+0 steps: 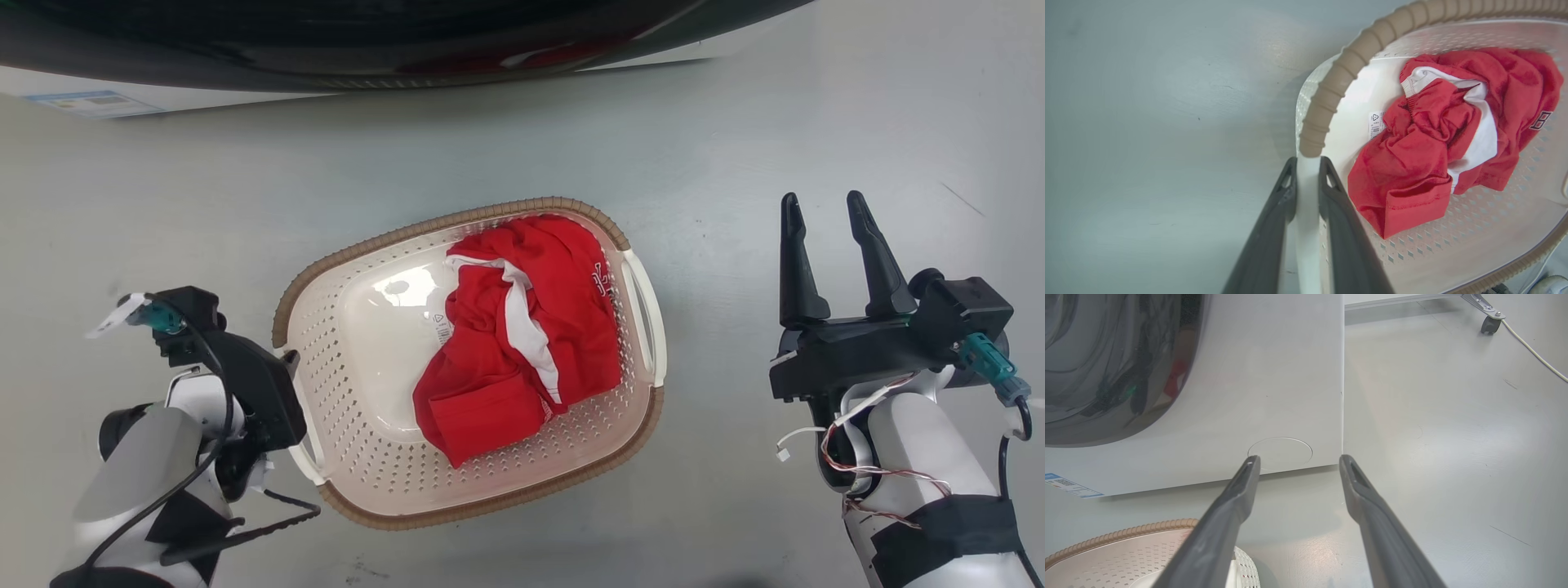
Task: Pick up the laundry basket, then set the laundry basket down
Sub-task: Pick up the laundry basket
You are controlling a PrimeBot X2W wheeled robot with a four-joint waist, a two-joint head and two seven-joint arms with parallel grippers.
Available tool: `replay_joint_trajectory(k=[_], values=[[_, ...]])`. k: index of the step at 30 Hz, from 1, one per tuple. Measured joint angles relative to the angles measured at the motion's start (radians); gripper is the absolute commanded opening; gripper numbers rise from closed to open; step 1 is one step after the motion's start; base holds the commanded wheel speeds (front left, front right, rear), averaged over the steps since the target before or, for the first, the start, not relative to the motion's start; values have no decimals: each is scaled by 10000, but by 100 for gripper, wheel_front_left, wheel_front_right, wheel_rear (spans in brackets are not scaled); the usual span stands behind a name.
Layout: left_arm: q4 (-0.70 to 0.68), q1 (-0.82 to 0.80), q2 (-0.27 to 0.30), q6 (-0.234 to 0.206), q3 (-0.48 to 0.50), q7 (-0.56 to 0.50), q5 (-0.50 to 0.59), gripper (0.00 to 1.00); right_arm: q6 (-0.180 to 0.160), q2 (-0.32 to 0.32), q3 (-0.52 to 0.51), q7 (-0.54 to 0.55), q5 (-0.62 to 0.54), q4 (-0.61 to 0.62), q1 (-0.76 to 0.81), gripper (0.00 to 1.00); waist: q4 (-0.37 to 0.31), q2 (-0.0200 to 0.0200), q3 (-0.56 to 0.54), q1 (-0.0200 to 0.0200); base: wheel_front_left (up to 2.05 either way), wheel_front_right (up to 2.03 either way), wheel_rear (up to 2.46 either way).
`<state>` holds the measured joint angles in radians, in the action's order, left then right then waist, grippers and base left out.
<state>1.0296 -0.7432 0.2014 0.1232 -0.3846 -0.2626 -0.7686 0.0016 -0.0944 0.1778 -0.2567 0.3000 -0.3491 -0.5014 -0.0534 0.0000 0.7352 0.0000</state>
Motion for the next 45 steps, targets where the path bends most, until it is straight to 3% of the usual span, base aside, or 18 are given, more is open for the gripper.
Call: replay_joint_trajectory(k=[15, 16, 17, 18, 30, 45], values=[[194, -251, 113, 12, -351, 19, 238, 0, 77, 63, -33, 0, -17, -46, 0, 100, -124, 0, 65, 0, 0, 0, 0], [205, -284, 111, 12, -343, 27, 236, 5, 77, 67, -35, 0, -19, -48, 0, 100, -126, 0, 73, 0, 0, 0, 0], [213, -295, 107, 12, -349, 81, 236, 72, 84, 71, -36, 0, -19, -50, 0, 100, -126, 0, 81, 0, 0, 0, 0], [211, -307, 107, 13, -360, 111, 236, 100, 90, 73, -56, 0, -19, -46, 0, 100, -124, 0, 93, 0, 0, 0, 0], [242, -393, -17, 15, -351, 594, 140, 100, 132, 96, -176, 0, -33, -203, -32, 100, -28, 1, 85, 0, 0, 0, 0], [-232, 305, -130, 15, -326, 2359, 56, 100, 272, 96, -299, 0, -123, -767, 57, 100, 233, 0, -862, -1, 0, 0, 0]])
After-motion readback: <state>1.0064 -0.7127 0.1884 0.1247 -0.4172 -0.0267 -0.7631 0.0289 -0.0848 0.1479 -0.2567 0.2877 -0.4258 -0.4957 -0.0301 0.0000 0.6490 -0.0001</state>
